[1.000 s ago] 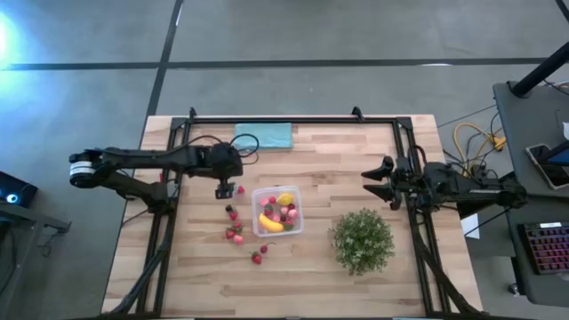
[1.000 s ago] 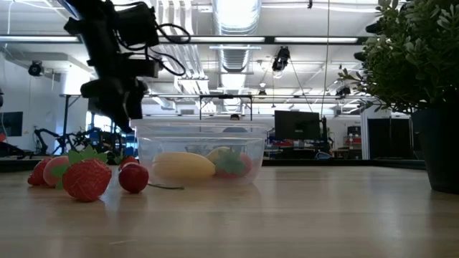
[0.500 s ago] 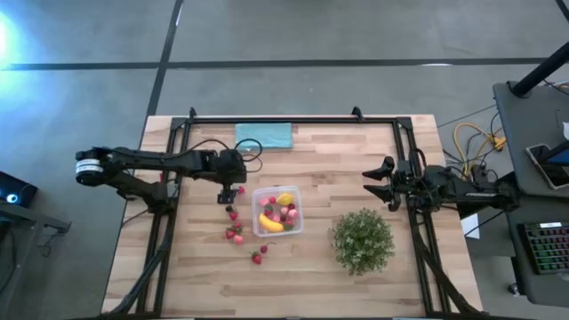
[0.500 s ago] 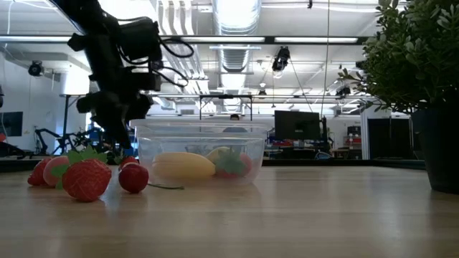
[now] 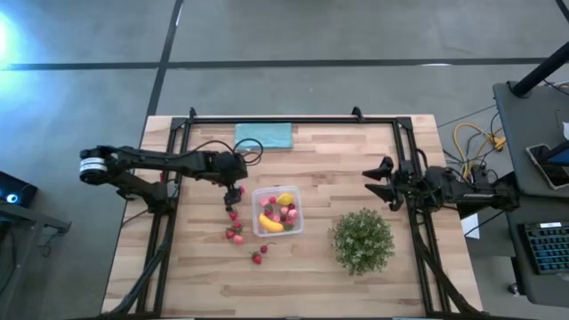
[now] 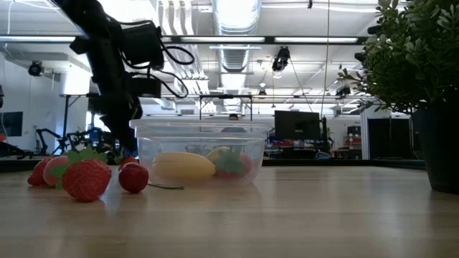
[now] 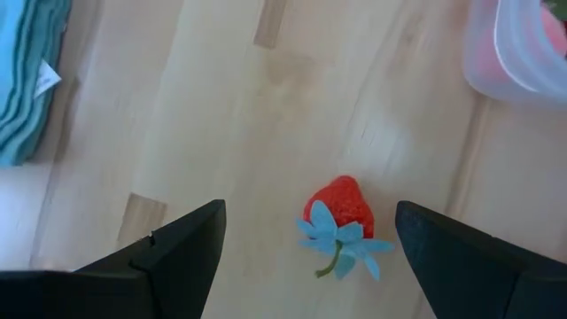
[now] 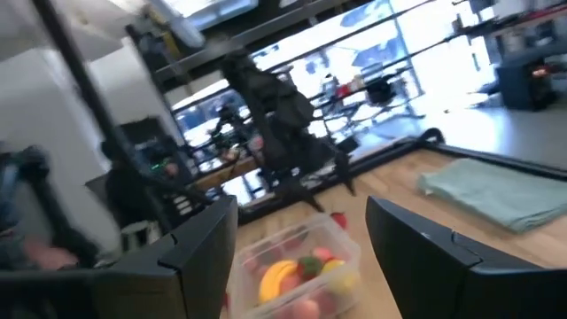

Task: Pick and placing Produce into tupperware
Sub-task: Put the red strawberry into the transparent bin

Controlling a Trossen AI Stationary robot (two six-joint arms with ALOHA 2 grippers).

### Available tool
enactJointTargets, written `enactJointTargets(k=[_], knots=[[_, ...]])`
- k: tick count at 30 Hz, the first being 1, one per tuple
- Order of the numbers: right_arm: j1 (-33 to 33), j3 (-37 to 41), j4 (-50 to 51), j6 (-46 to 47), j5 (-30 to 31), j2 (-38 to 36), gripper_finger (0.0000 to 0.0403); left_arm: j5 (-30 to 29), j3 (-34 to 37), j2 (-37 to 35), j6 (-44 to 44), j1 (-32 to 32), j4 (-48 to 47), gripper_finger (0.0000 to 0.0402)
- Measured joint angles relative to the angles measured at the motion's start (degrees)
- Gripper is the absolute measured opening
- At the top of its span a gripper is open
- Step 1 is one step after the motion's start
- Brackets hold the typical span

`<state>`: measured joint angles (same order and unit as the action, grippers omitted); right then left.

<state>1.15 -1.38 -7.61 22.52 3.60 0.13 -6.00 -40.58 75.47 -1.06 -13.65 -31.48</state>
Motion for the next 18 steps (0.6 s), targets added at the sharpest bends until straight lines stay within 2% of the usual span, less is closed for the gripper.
enactJointTargets(k=[3,6,12,18], knots=[[0.0,0.0,0.1,0.4,3.1,0.0,0.0244,0.8,0.0,-0.8,-1.5,0.2,0.0,0.0314],[0.0,-0.1,0.0,0.4,3.8,0.4,0.0247,1.7,-0.1,-2.3,-1.7,0.3,0.0,0.0314],[0.0,-0.1,0.1,0.4,3.8,0.7,0.0246,1.5,-0.1,-5.8,10.7,0.6,-0.5,0.0314],[0.0,-0.1,0.1,0.4,3.8,0.8,0.0246,1.4,-0.1,-7.4,11.5,0.6,-0.1,0.0314]])
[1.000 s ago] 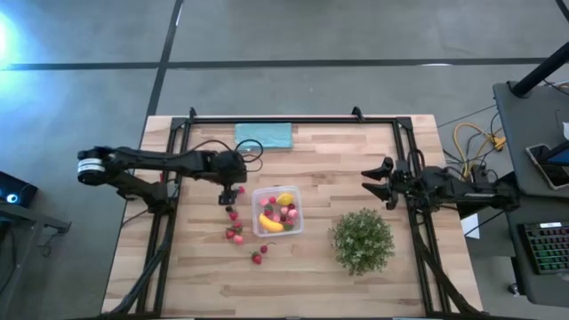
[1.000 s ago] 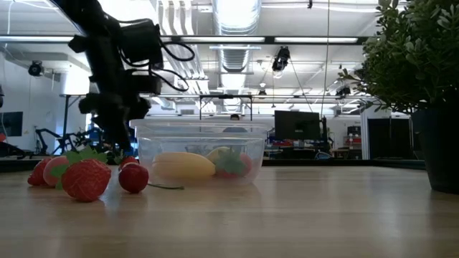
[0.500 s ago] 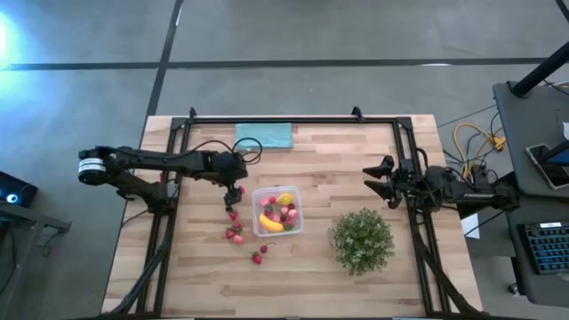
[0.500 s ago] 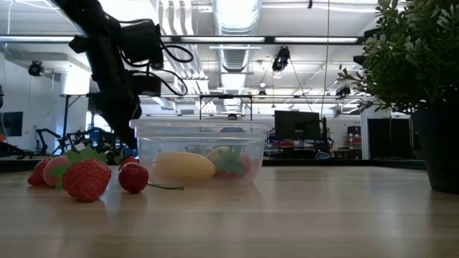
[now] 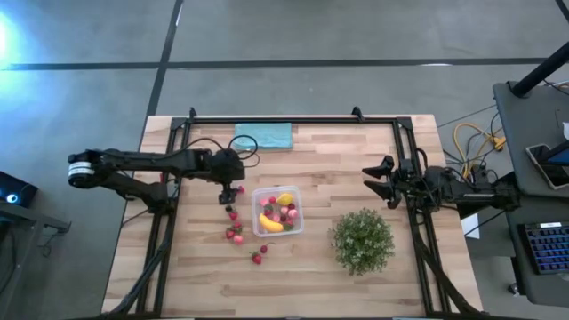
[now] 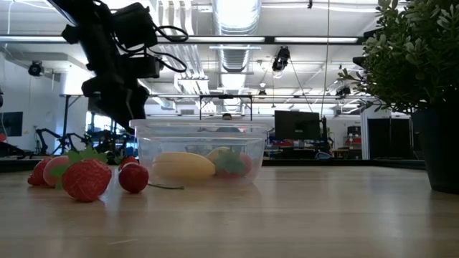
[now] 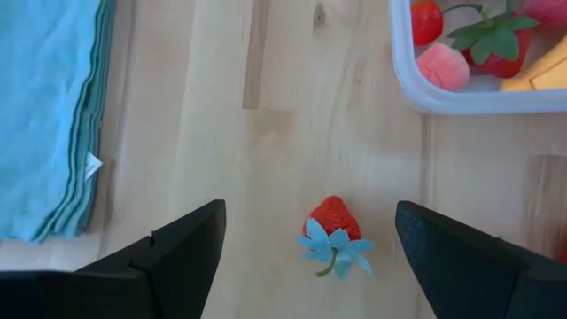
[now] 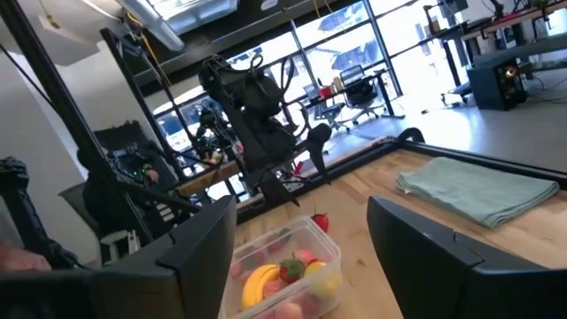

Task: Pick and placing Produce into tupperware
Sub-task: Put the red strawberry into the transparent bin

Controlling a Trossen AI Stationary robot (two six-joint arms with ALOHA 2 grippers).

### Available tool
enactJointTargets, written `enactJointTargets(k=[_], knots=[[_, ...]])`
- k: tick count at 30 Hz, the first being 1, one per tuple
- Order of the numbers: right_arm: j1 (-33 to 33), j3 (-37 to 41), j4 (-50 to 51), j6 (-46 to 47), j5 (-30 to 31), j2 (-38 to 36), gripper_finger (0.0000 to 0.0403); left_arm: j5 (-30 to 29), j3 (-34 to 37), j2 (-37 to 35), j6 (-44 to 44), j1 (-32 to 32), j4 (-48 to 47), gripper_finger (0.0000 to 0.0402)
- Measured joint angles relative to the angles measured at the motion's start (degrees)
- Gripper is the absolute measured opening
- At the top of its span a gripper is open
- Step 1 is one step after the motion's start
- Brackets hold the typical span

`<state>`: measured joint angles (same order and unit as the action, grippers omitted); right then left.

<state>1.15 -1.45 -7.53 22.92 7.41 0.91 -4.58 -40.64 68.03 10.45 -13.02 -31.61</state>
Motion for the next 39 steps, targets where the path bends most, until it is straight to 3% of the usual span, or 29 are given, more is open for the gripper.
enactJointTargets(k=[5,11,19,33,39], knots=[[0.0,0.0,0.0,0.0,0.1,0.0,0.0249,-0.2,0.0,1.5,-0.6,0.0,2.6,0.0314],[0.0,0.0,0.0,0.0,0.1,0.0,0.0243,0.9,-0.2,2.0,-11.1,0.1,3.3,0.0314],[0.0,0.0,0.0,0.0,0.1,0.0,0.0246,0.7,-0.2,1.2,-6.6,0.6,-3.2,0.0314],[0.0,0.0,0.0,0.0,0.1,0.0,0.0246,-1.7,0.1,1.3,3.7,1.9,-3.5,0.0314],[0.0,0.0,0.0,0.0,0.1,0.0,0.0251,5.8,0.2,5.3,5.7,2.0,-3.5,0.0301]])
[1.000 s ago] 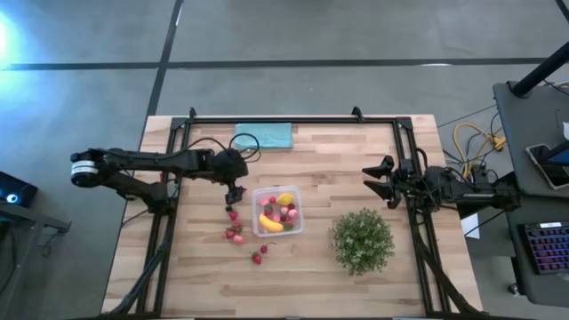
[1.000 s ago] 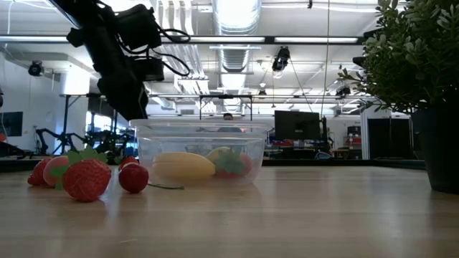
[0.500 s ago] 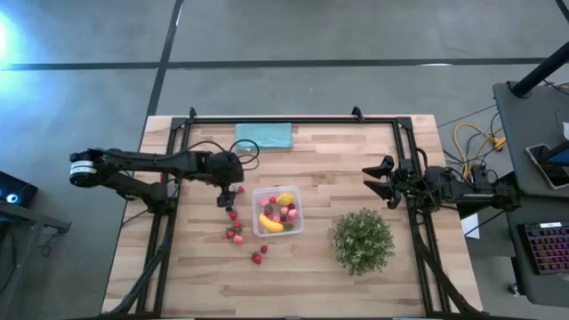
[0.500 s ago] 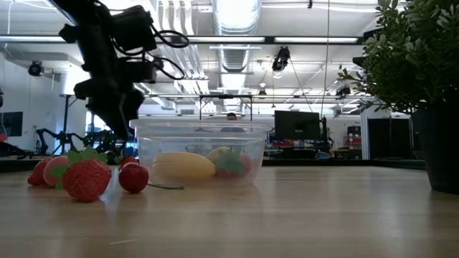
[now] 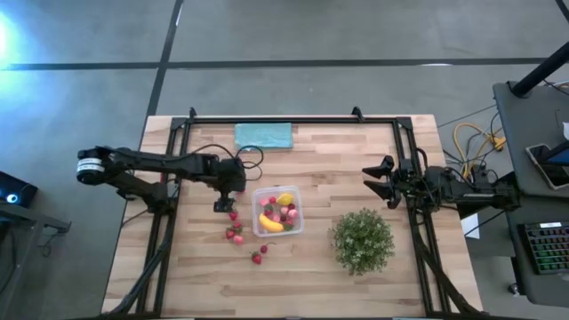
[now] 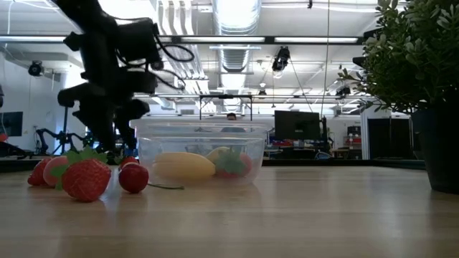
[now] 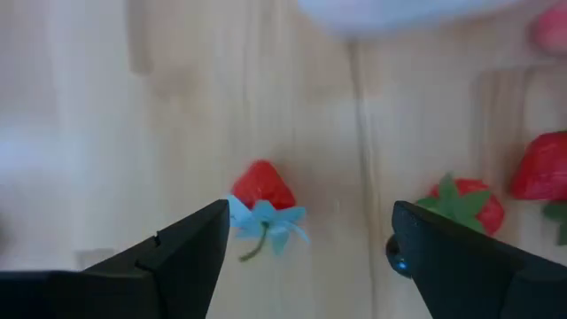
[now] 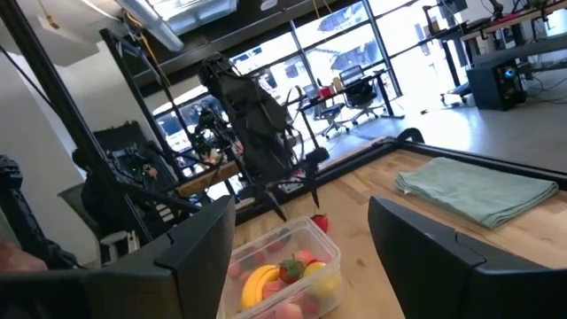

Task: Pick and placing Produce into tupperware
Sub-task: Put the red strawberry into the transparent bin

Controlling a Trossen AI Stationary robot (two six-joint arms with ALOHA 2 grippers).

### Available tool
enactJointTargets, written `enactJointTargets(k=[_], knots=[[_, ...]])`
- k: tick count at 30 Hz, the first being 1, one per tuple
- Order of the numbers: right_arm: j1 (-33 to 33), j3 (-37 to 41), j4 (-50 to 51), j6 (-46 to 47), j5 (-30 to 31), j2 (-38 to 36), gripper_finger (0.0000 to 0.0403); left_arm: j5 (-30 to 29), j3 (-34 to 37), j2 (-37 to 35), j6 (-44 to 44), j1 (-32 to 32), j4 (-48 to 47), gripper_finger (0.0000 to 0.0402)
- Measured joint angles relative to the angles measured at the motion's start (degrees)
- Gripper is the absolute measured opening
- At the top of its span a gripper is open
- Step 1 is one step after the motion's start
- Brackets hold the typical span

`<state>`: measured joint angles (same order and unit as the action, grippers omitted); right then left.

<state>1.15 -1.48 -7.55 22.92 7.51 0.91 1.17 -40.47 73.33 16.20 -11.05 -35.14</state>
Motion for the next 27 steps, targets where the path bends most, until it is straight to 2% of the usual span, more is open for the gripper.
enactJointTargets(k=[8,19,27], knots=[[0.0,0.0,0.0,0.0,0.0,0.0,0.0247,-7.6,-0.8,5.9,-0.9,-0.1,0.7,0.0269],[0.0,0.0,0.0,0.0,0.0,0.0,0.025,-6.0,-0.5,8.6,-0.9,-0.1,3.4,0.0239],[0.0,0.0,0.0,0.0,0.0,0.0,0.0249,-6.0,-0.5,10.9,-0.9,0.0,4.6,0.0193]])
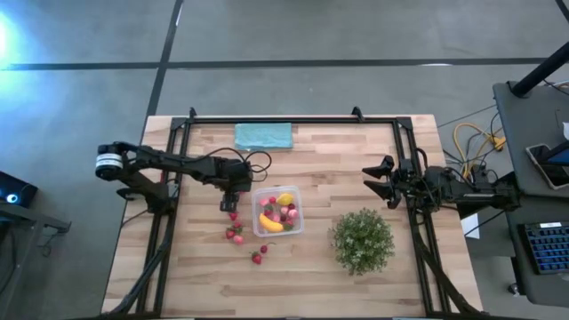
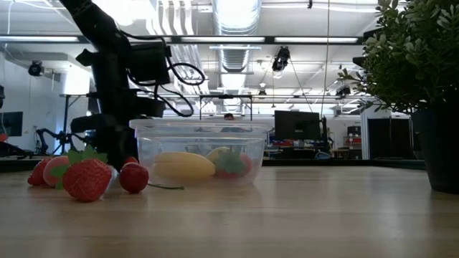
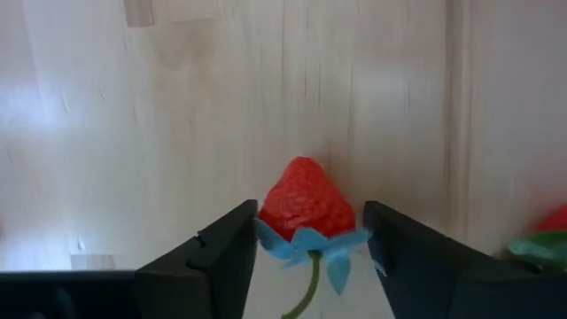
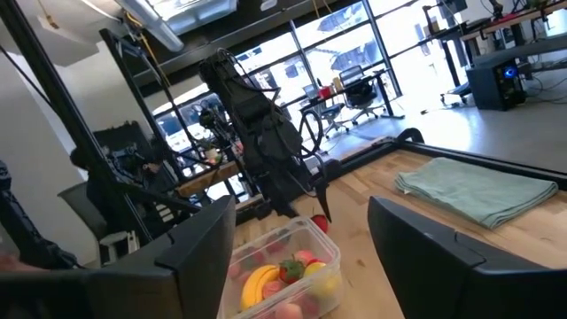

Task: Pick and placing Produce into tupperware
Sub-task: Put the red strawberry into the transparent bin

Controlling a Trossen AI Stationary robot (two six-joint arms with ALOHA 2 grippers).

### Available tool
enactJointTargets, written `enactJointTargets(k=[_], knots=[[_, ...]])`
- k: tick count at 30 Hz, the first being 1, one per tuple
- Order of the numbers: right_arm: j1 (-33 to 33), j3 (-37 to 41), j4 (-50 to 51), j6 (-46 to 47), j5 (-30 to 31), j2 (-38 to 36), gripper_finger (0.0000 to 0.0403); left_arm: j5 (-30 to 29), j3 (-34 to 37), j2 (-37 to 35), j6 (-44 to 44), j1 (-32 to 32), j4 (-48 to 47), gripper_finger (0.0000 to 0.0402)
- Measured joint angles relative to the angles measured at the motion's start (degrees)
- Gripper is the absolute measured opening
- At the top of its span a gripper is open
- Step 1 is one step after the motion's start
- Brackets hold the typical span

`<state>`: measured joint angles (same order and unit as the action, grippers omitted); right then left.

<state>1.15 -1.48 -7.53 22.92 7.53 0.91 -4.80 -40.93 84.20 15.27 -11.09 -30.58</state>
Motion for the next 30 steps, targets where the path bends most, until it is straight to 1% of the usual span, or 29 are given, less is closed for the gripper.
enactJointTargets(k=[10,15,17,21,24,25,27,30], knots=[[0.0,0.0,0.0,0.0,0.0,0.0,0.0246,0.1,0.0,0.2,-0.1,0.0,0.8,0.0135],[0.0,0.0,0.0,0.0,0.0,0.0,0.0245,0.0,-0.7,0.1,-0.1,0.0,0.6,0.0131],[0.0,0.0,0.0,0.0,0.0,0.0,0.0244,0.0,-1.6,-0.7,-0.1,0.0,-1.0,0.0133],[0.0,0.0,0.0,0.0,0.0,0.0,0.0244,0.0,-5.4,-4.4,-0.1,0.0,-8.0,0.0135],[0.0,0.0,0.0,0.0,0.0,0.0,0.0247,0.1,-8.3,-8.4,-0.1,0.0,-10.5,0.0136],[0.0,0.0,0.0,0.0,0.0,0.0,0.0248,0.5,-9.3,-9.8,0.0,0.0,-10.2,0.0136],[0.0,0.0,0.0,0.0,0.0,0.0,0.0249,3.4,-10.9,-11.9,0.6,0.2,-10.1,0.0136],[0.0,0.0,0.0,0.0,0.0,0.0,0.0248,7.7,-13.2,-12.5,1.6,1.6,-10.2,0.0136]])
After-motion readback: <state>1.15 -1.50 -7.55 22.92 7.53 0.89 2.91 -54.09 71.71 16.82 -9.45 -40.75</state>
